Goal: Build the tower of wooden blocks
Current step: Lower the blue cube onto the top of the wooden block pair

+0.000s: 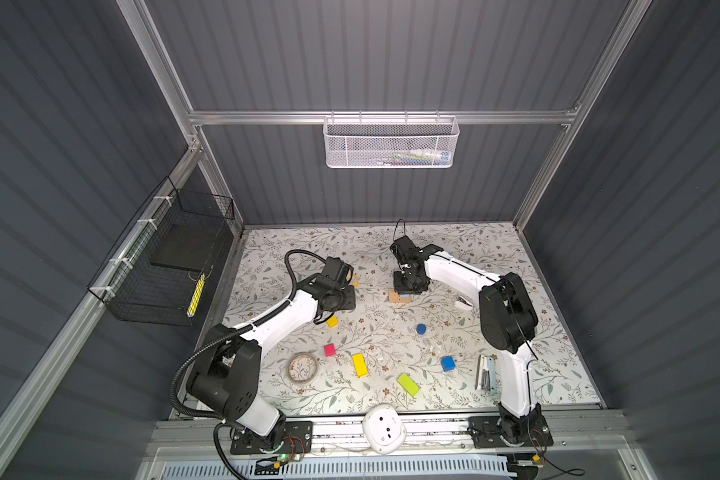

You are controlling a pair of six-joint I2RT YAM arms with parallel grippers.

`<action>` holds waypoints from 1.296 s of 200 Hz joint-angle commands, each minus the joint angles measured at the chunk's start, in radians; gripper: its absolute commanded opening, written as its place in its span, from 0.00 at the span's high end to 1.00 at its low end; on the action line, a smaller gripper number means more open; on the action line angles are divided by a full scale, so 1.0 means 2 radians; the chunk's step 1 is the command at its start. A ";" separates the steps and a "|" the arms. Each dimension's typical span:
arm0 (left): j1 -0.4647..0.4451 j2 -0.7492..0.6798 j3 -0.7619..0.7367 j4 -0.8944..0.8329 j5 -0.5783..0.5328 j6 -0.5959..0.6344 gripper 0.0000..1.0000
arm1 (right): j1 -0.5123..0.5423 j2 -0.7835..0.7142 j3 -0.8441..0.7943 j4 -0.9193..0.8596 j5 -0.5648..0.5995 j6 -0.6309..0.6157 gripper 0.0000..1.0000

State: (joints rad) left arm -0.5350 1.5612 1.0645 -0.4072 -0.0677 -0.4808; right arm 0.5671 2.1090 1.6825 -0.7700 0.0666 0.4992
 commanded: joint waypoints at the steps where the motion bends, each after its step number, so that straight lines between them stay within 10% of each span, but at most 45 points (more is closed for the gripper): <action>1: 0.003 0.006 -0.005 -0.008 0.005 0.007 0.52 | -0.002 0.009 0.001 -0.002 0.012 0.012 1.00; 259: 0.004 0.009 -0.004 -0.008 0.007 0.006 0.52 | -0.003 0.026 -0.006 -0.002 0.021 0.033 1.00</action>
State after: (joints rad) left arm -0.5346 1.5681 1.0645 -0.4072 -0.0673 -0.4808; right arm 0.5636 2.1387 1.6794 -0.7563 0.0875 0.5503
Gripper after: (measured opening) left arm 0.484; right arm 0.330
